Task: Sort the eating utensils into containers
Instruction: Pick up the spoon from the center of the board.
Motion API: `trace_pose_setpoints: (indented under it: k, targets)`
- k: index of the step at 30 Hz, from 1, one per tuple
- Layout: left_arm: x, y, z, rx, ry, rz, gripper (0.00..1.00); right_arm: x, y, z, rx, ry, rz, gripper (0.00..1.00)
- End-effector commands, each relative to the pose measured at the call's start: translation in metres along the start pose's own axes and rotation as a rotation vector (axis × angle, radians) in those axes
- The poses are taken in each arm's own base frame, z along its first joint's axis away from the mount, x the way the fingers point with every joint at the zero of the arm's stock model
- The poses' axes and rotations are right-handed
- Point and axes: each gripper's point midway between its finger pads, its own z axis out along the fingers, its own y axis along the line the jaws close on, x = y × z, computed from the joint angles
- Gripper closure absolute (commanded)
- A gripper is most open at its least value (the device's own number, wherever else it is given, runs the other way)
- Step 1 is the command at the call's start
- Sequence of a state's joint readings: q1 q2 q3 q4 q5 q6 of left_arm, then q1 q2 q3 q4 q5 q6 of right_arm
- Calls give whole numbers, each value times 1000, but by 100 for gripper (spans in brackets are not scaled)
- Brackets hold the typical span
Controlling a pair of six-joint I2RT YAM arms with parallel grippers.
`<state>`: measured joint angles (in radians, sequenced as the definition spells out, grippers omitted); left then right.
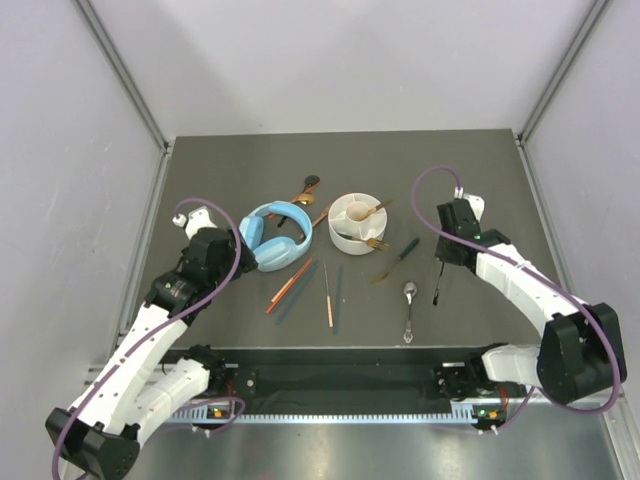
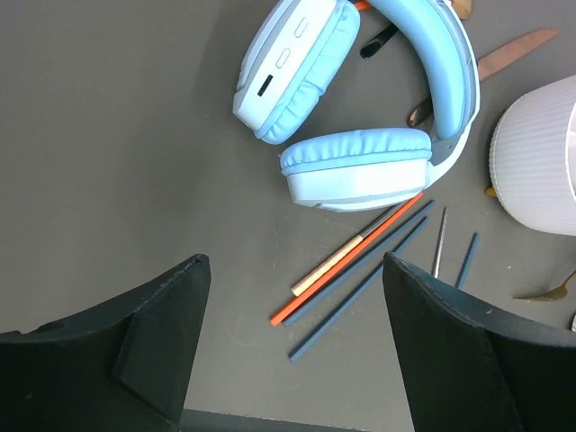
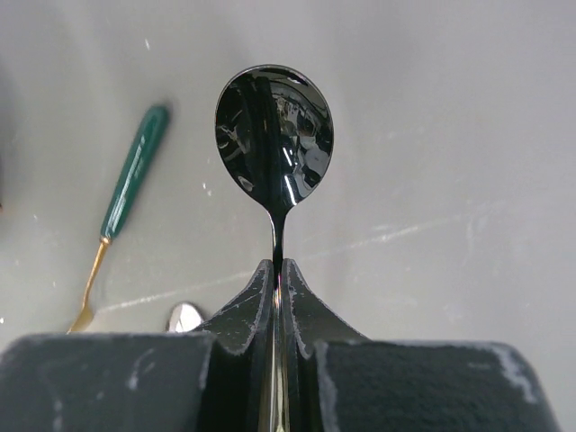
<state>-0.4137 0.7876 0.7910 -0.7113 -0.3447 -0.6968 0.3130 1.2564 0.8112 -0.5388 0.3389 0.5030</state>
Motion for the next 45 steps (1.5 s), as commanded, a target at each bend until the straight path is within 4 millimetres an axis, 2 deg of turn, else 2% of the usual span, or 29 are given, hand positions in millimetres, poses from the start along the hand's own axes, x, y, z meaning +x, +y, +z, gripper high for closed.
trace_pose_setpoints:
  k: [1,6,8,10,14,18,24,28,31,34,35,36,37,38,39,41,42,44,45]
  targets:
    - [-15,-8,-6,33,-48,-19,18,-52,4,-21,-40,-205,5,100]
    - [-8,-9,1,30,-26,-20,18,-83,15,-58,-156,-355,12,100]
    - [-6,-13,5,46,-16,-22,18,-88,20,-65,-195,-396,26,100]
    - [-2,-17,9,58,3,-21,18,-90,23,-69,-227,-417,36,100]
    - [-3,-21,13,56,20,-5,18,-82,36,-66,-288,-424,28,100]
    - [-5,-23,13,55,19,1,18,-84,55,-81,-364,-474,3,100]
    - [-2,-25,15,68,27,-14,18,-111,69,-100,-380,-524,-41,100]
    - [1,-25,16,71,36,-10,18,-140,79,-120,-409,-582,-35,100]
    - [1,-24,17,65,33,1,18,-154,92,-123,-431,-603,-49,100]
    - [0,-24,18,65,29,6,18,-168,104,-117,-436,-643,-54,100]
    - [1,-24,19,64,32,9,18,-171,107,-109,-423,-650,-61,100]
    - [2,-24,19,66,34,9,18,-183,112,-113,-434,-698,-51,100]
    - [1,-25,19,68,35,10,18,-187,116,-111,-434,-710,-57,100]
    - [2,-24,20,65,38,15,18,-189,121,-101,-426,-704,-74,100]
    - [2,-24,20,65,38,16,18,-201,128,-106,-438,-733,-72,100]
    - [1,-23,20,59,35,21,18,-206,140,-97,-452,-726,-93,100]
    - [1,-22,20,55,35,24,18,-217,146,-103,-471,-749,-85,100]
    - [0,-20,19,46,30,27,18,-220,157,-94,-480,-734,-96,100]
    - [0,-20,19,46,28,27,18,-228,162,-98,-494,-748,-93,100]
